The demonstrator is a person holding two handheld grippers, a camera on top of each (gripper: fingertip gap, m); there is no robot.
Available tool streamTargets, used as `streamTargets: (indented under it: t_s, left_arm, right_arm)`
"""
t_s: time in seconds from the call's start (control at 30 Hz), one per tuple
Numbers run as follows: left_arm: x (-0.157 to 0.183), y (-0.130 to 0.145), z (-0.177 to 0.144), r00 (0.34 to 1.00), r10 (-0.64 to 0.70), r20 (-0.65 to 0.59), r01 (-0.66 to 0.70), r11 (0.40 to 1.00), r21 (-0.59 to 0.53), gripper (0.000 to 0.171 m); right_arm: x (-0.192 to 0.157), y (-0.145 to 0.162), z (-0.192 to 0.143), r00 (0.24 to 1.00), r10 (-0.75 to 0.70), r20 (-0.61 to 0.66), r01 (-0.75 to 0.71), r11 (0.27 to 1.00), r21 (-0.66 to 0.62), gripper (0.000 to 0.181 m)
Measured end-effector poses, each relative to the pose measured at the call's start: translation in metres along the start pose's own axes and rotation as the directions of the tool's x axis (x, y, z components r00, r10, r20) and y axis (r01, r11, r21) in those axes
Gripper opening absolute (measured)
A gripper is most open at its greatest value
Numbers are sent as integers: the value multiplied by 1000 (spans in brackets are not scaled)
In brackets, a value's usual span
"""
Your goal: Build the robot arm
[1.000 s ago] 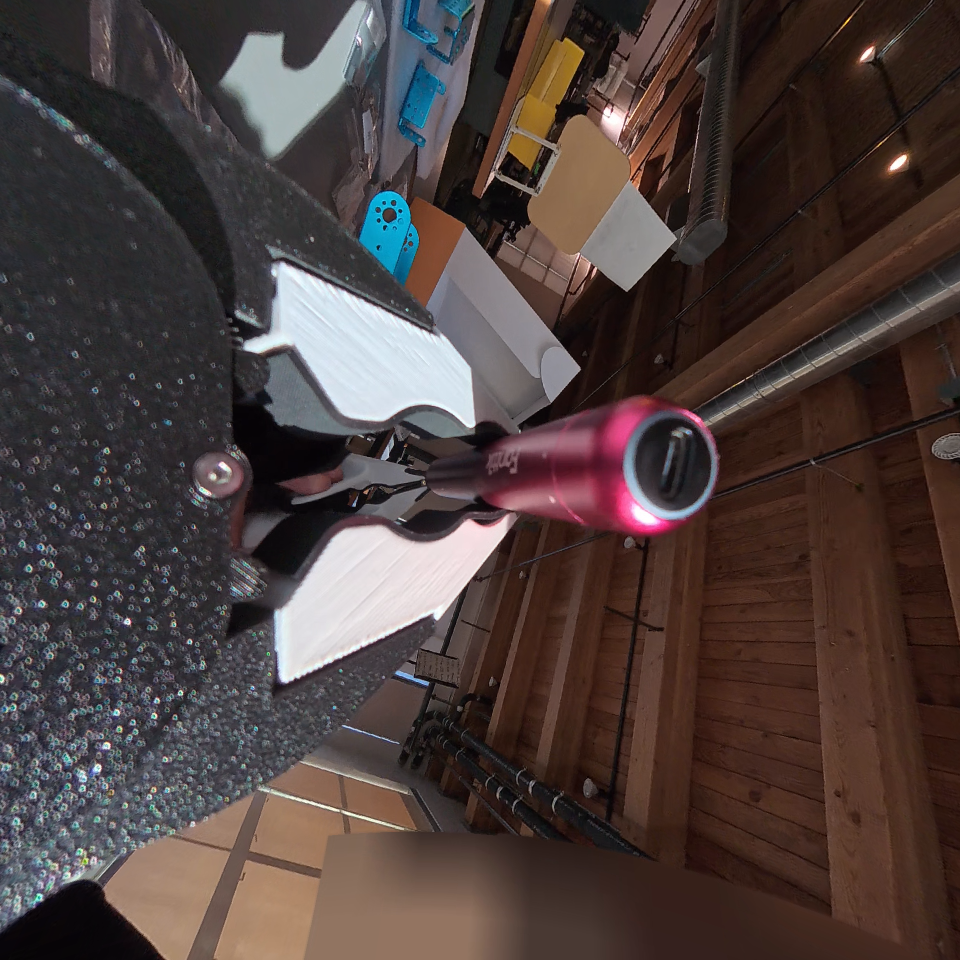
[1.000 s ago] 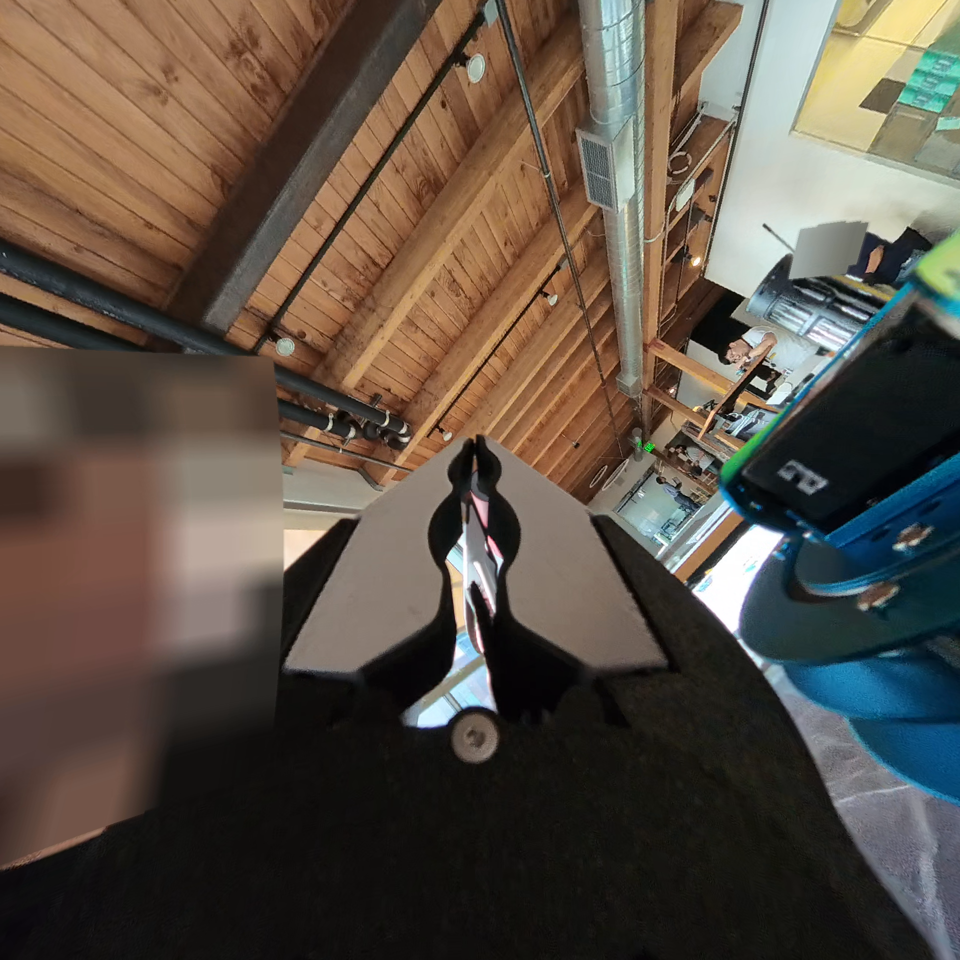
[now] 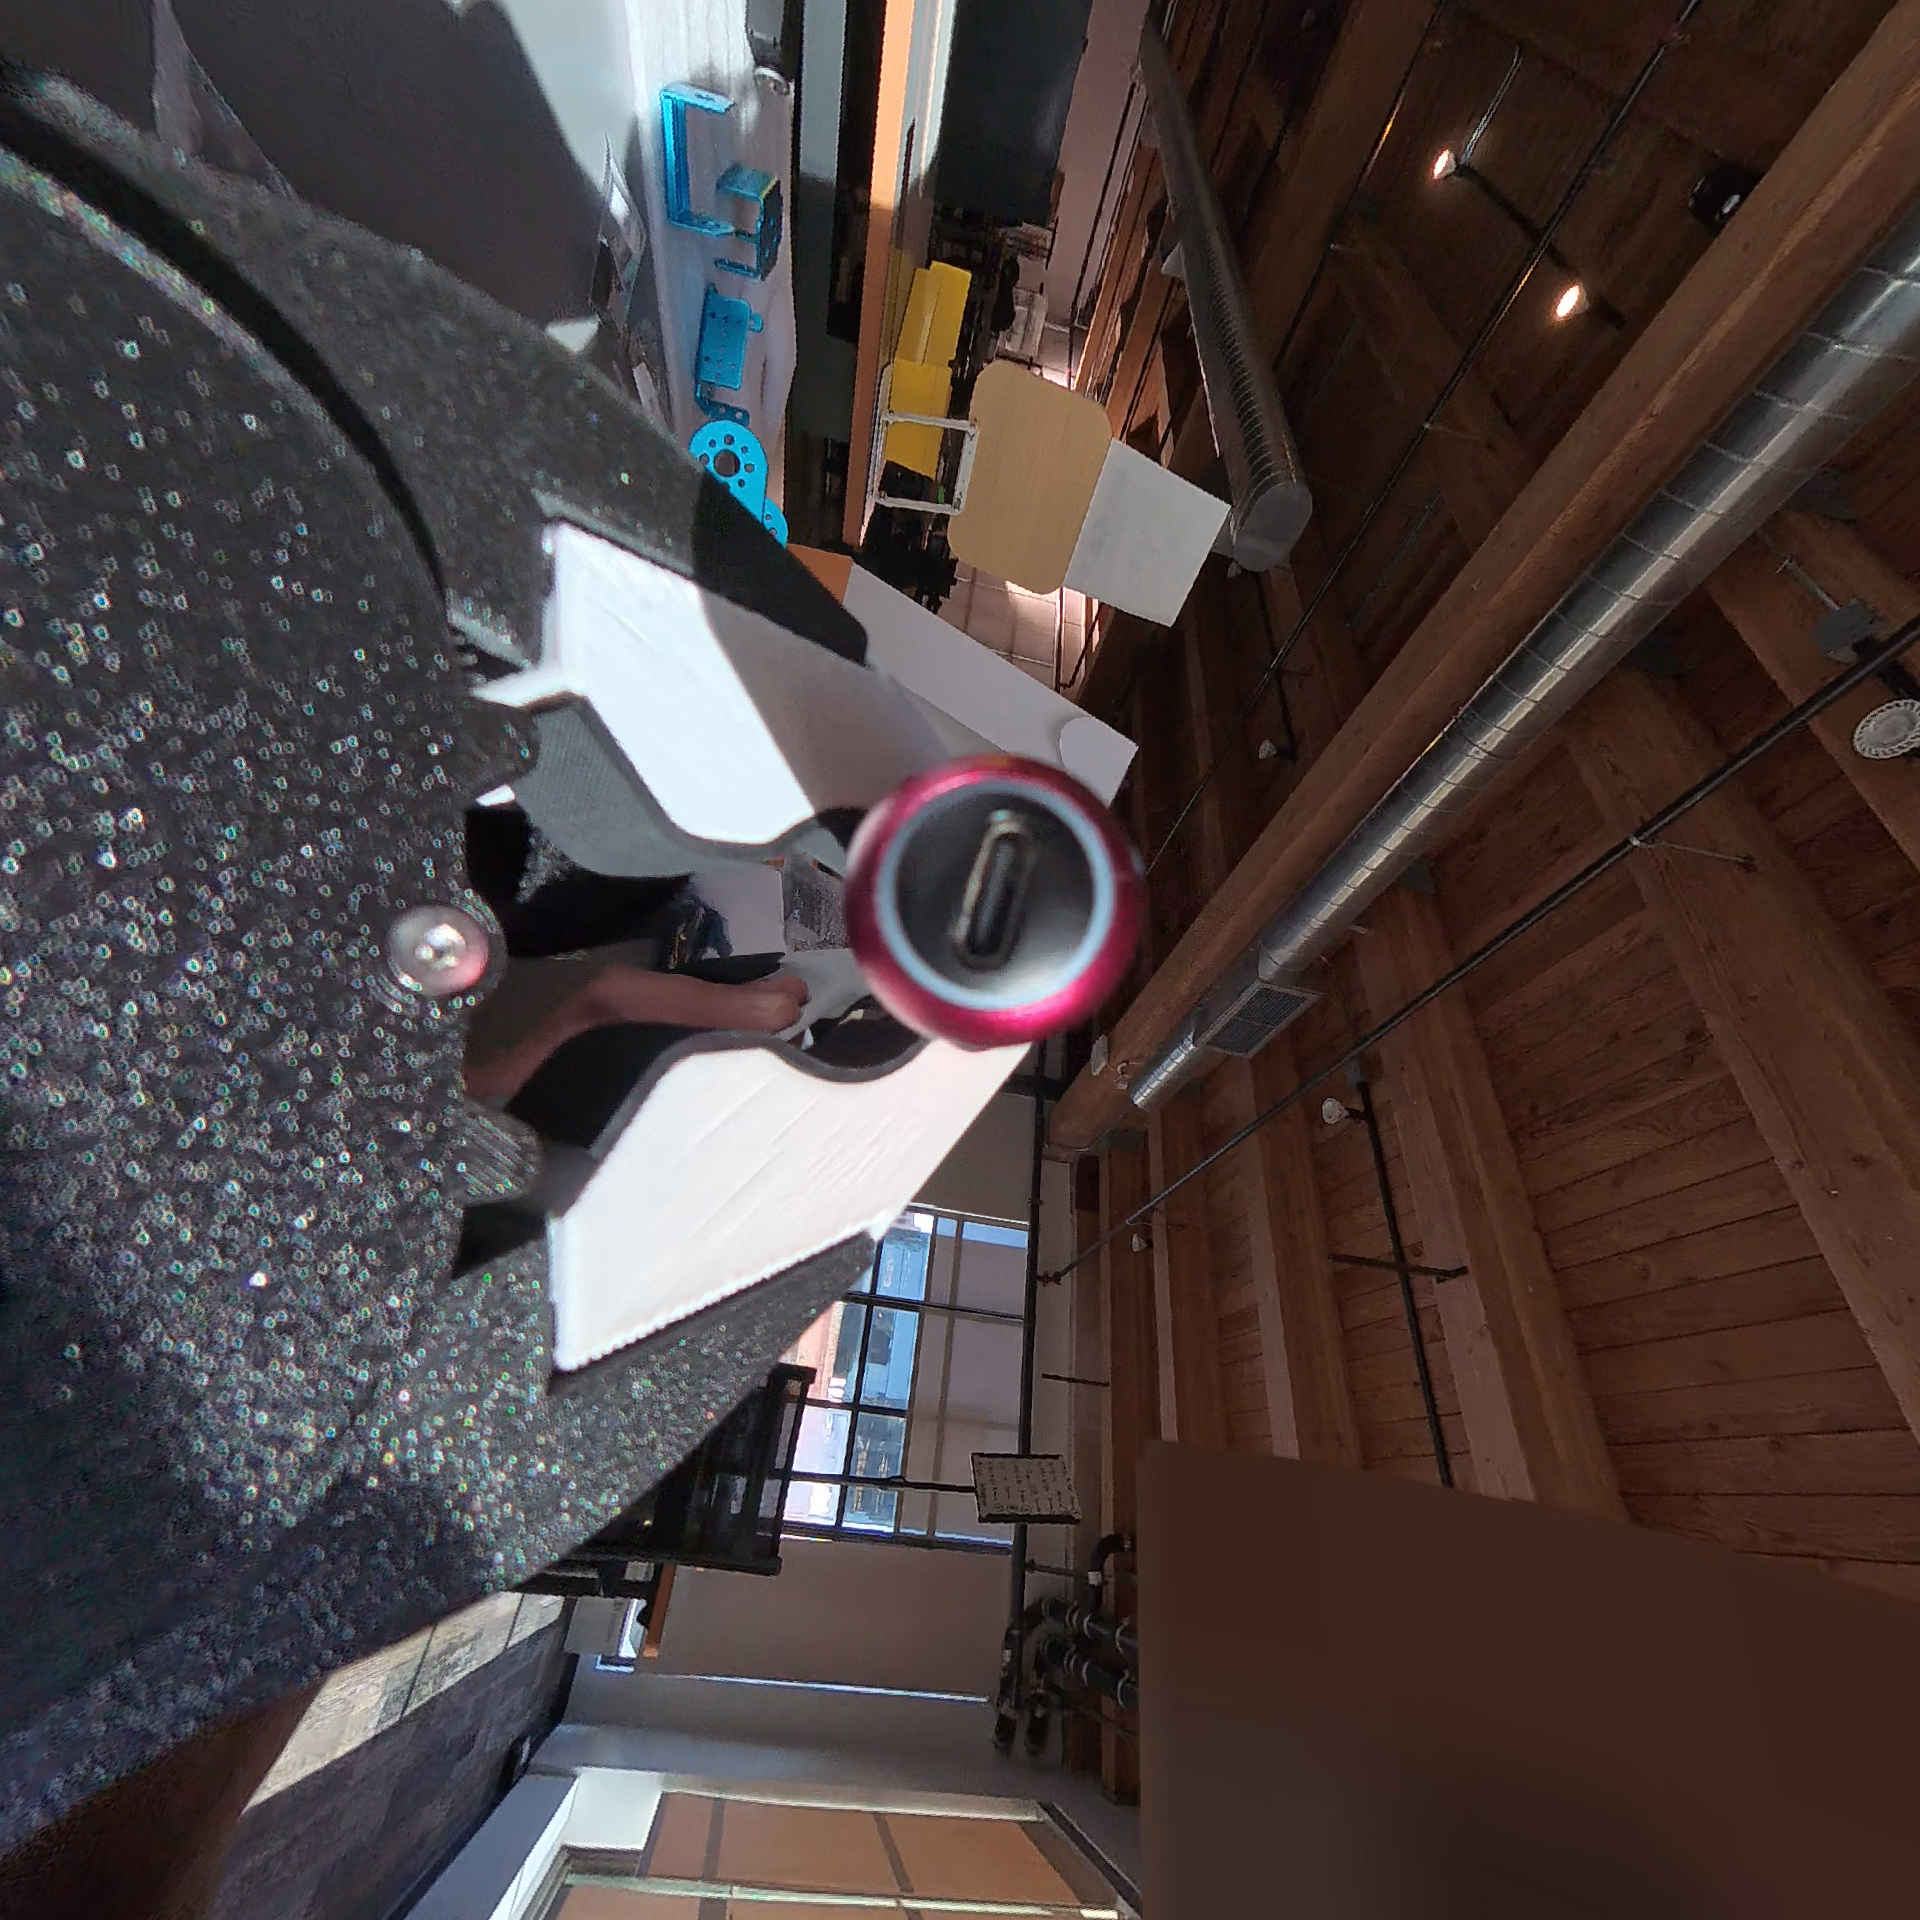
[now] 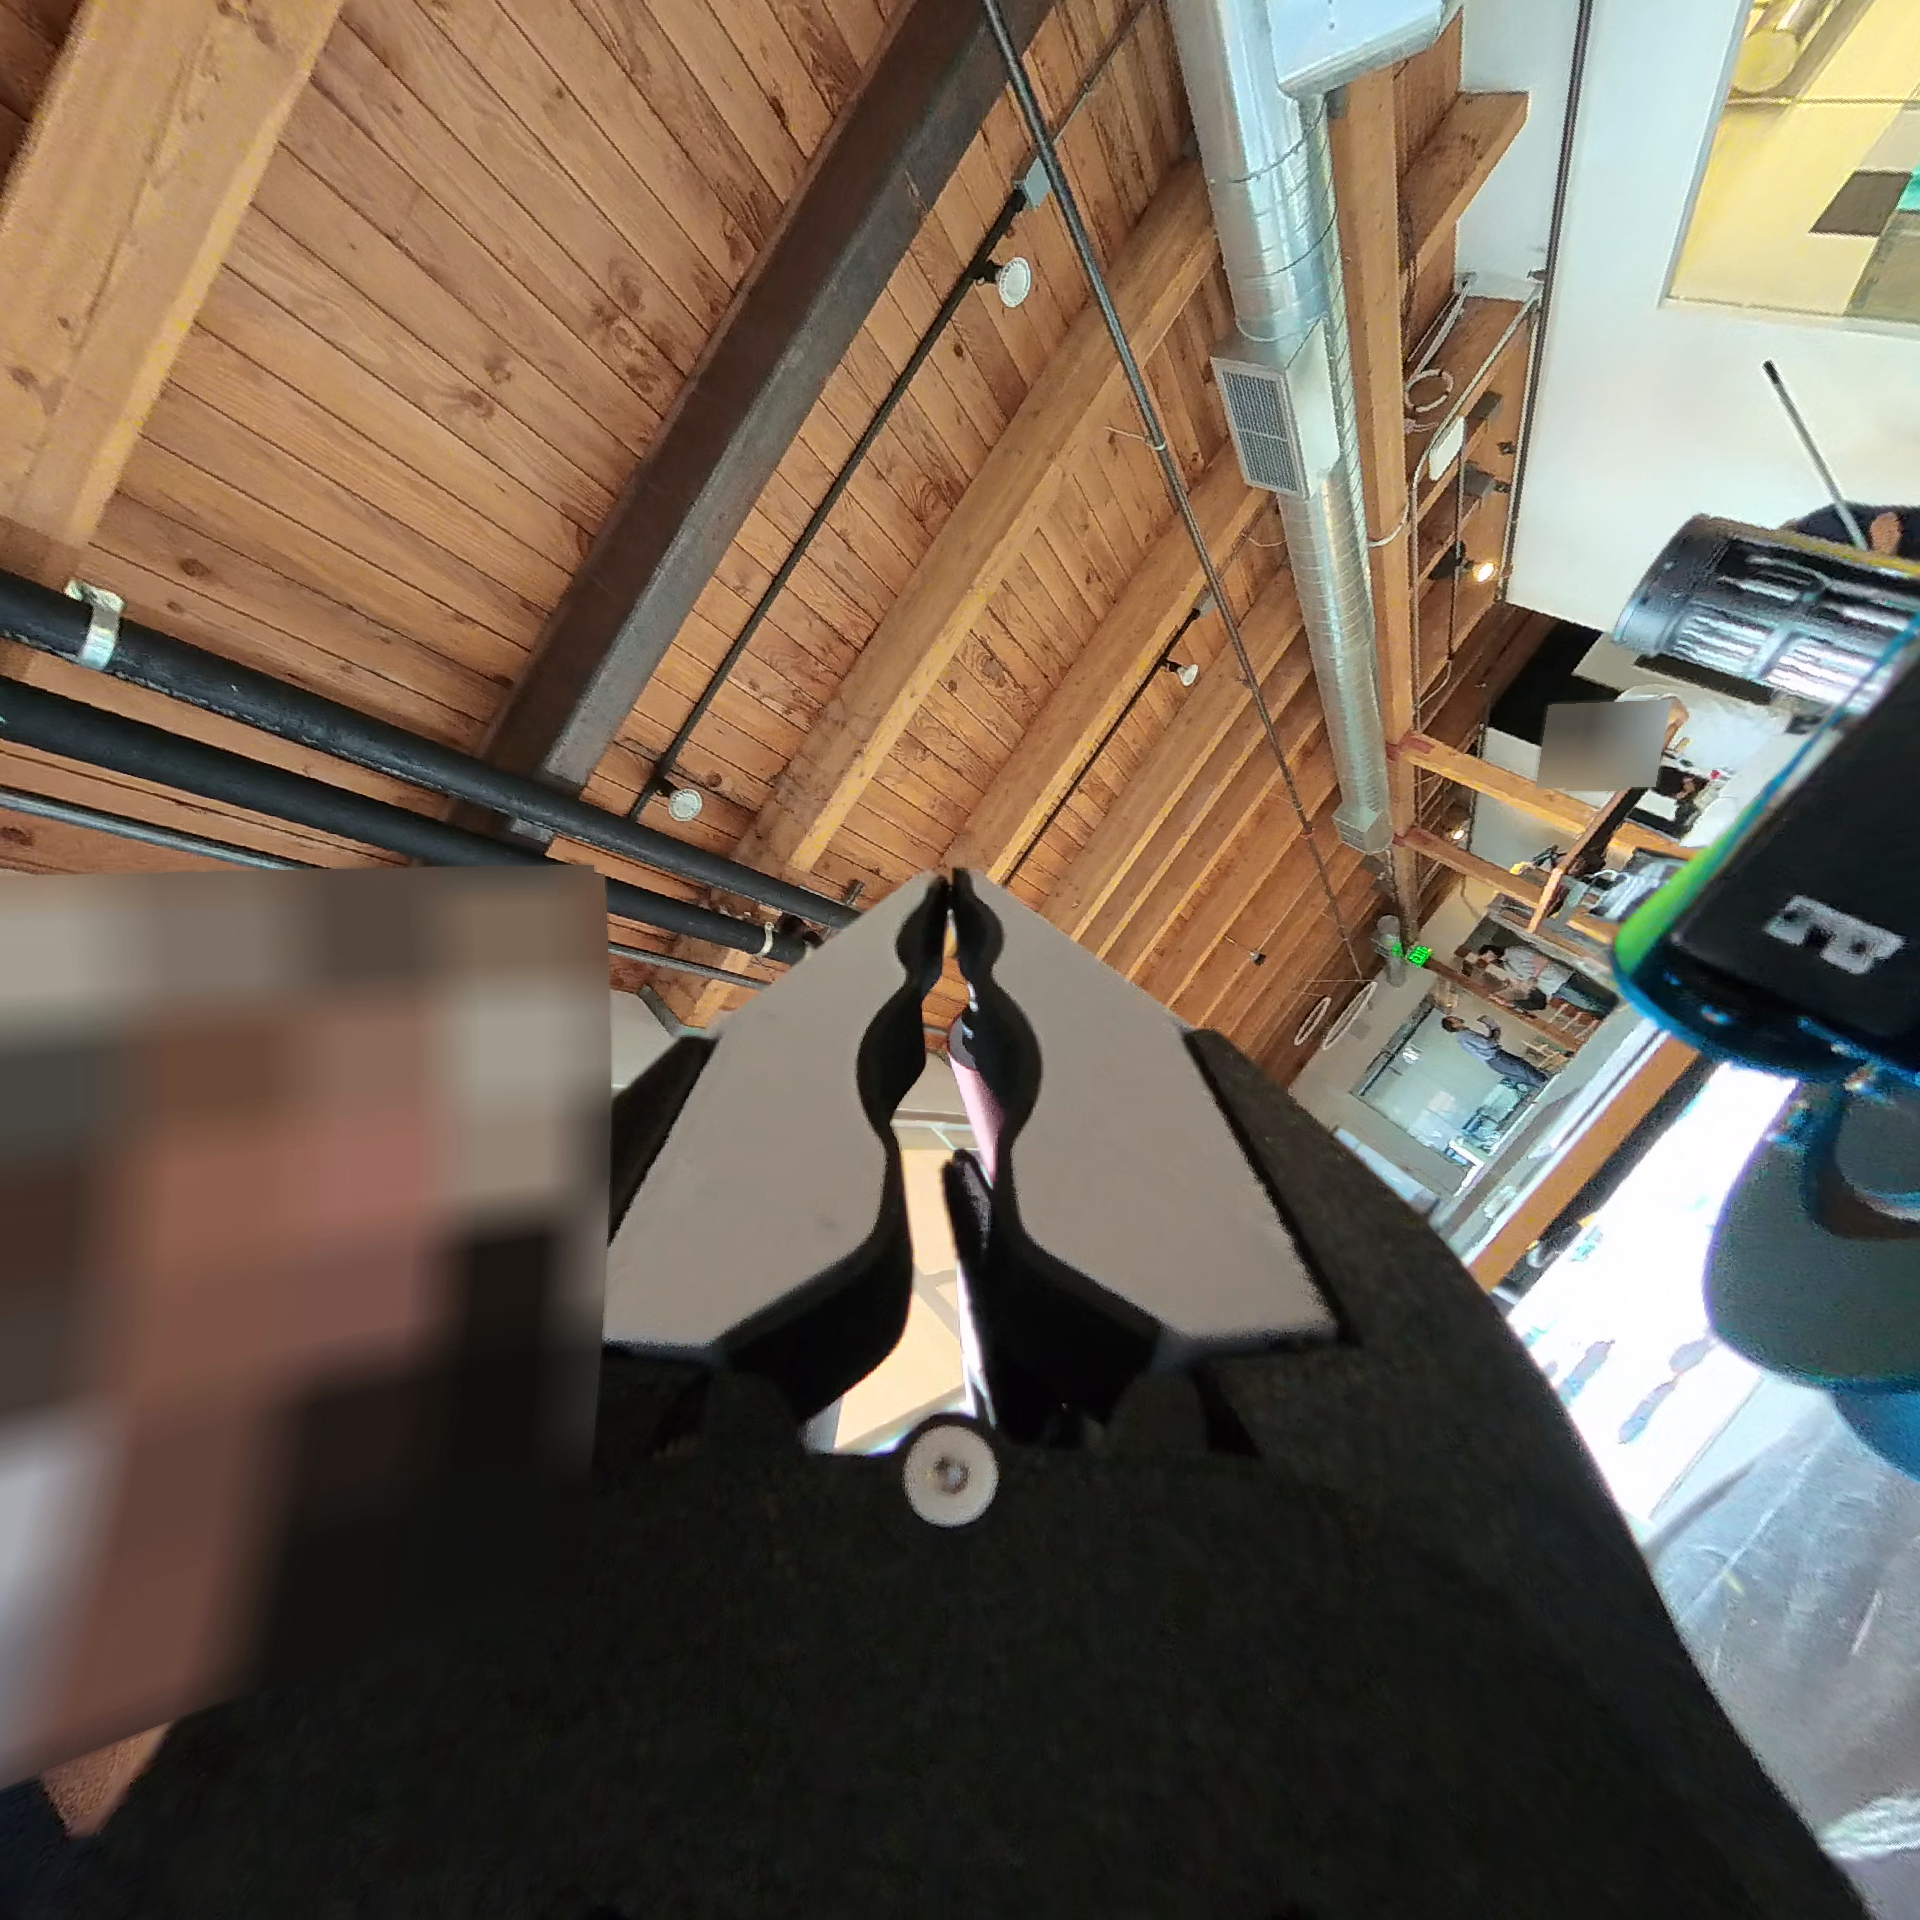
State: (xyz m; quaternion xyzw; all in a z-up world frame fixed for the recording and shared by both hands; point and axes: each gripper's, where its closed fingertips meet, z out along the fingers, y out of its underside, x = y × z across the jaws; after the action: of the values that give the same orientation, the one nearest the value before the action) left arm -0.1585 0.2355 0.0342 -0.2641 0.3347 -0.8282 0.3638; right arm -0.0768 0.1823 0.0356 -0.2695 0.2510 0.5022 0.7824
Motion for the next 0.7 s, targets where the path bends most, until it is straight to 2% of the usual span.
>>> streamTargets:
  t_s: [0.13,0.23,0.5,0.7]
  left_arm:
    - [7,14,3,998,59,-13,-60,995,-76,19]
    - [9,21,4,1000,23,-20,-26,992,-126,21]
    - [10,9,5,998,-61,-28,58,994,-90,21]
    - [9,3,6,999,-38,-7,37,998,-55,19]
  right_arm:
    - [-5,-7,-1,1000,-15,7,15,1000,15,0]
    - [-11,-11,0,999,-42,12,42,999,1,0]
    - [-19,-4,4,991,-133,14,133,990,-54,0]
    - [-17,-3,5,992,-122,15,122,992,-29,0]
